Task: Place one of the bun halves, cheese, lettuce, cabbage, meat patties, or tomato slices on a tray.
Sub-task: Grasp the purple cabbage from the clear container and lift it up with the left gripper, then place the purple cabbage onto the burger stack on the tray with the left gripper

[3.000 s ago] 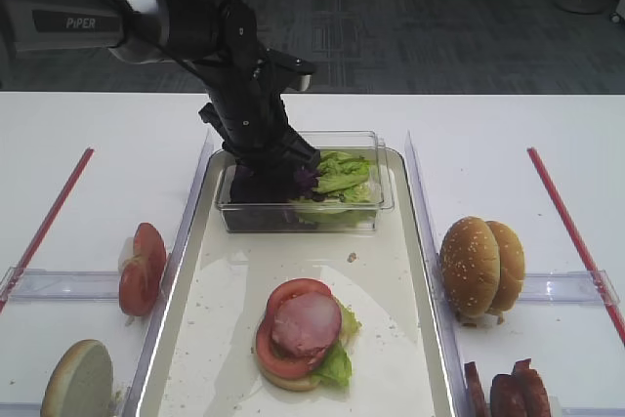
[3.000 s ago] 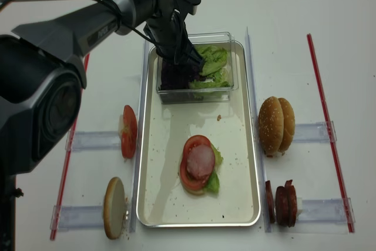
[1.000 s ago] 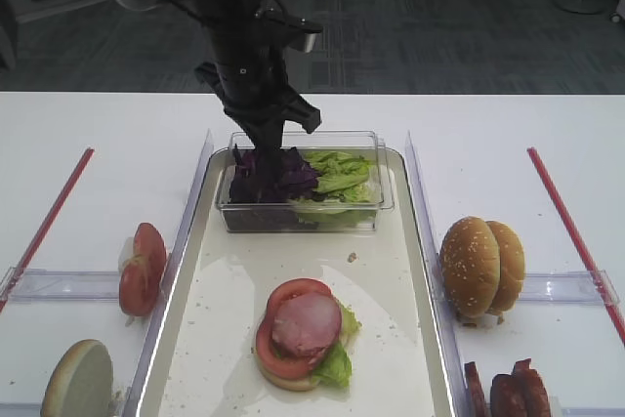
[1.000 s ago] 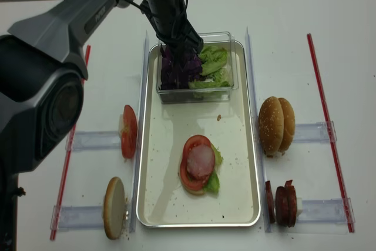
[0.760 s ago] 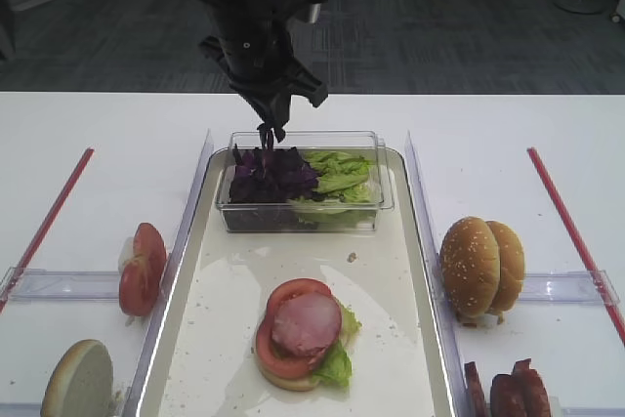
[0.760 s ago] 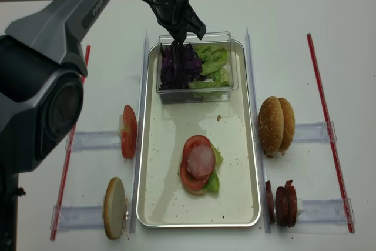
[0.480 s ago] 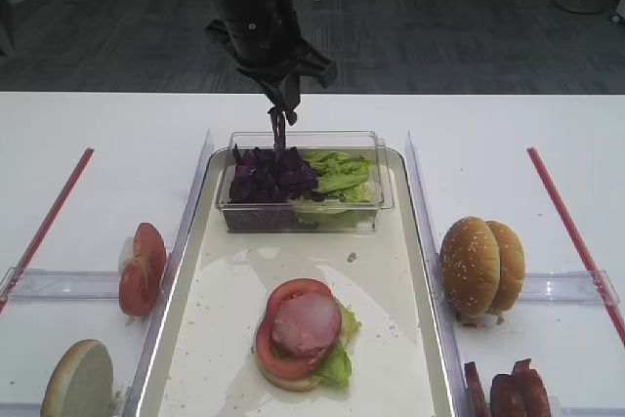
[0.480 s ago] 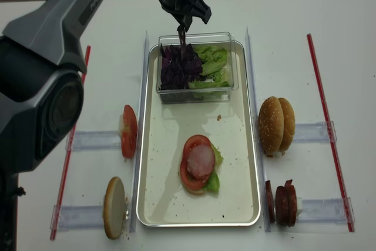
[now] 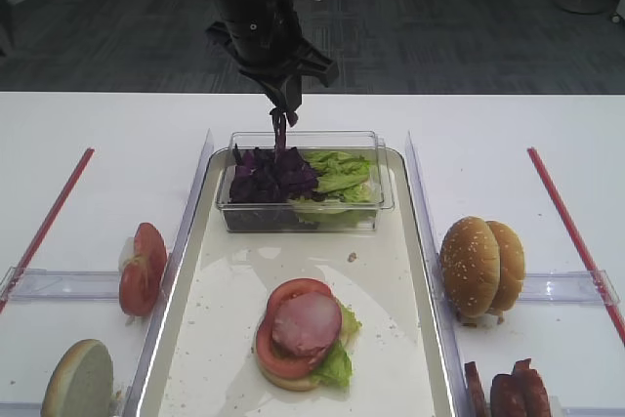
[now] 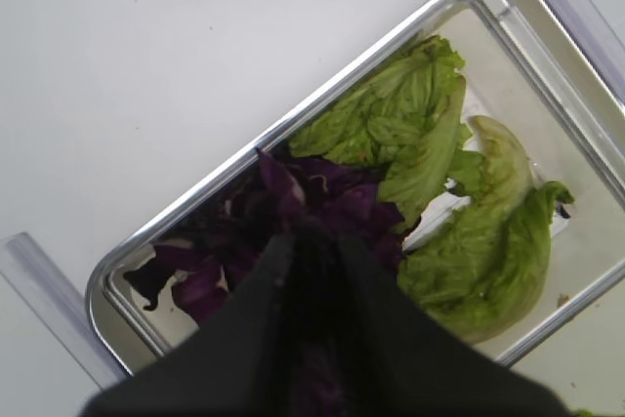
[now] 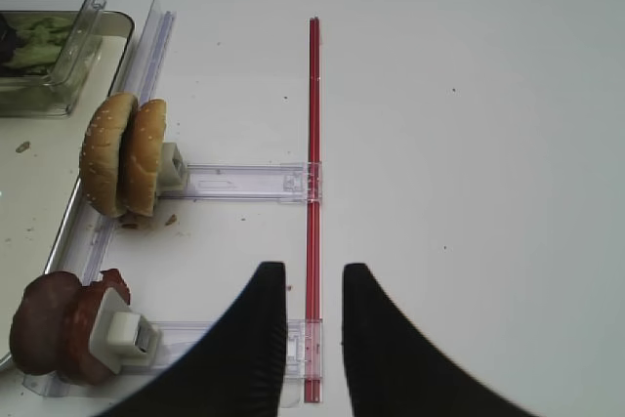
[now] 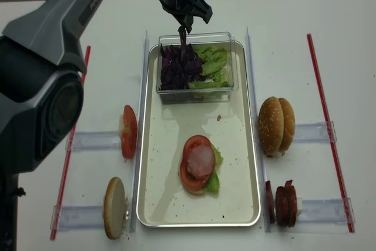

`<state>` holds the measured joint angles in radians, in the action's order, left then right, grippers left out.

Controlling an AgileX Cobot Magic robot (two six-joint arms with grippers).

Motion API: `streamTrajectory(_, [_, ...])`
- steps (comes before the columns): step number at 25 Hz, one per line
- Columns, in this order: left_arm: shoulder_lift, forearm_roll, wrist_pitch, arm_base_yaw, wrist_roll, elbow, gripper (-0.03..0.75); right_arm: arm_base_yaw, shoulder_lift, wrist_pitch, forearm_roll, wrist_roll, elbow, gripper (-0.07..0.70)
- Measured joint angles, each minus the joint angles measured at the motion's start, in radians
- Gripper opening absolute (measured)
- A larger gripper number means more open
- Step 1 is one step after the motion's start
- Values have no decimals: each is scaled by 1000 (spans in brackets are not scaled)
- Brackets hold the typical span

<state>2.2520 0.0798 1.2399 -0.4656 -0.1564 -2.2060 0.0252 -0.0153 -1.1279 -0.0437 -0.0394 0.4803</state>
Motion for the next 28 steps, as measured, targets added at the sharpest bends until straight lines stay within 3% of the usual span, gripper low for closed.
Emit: streamTrajectory(28, [-96, 29, 8, 0, 18, 0, 60, 0, 0, 0, 0, 0, 0, 193])
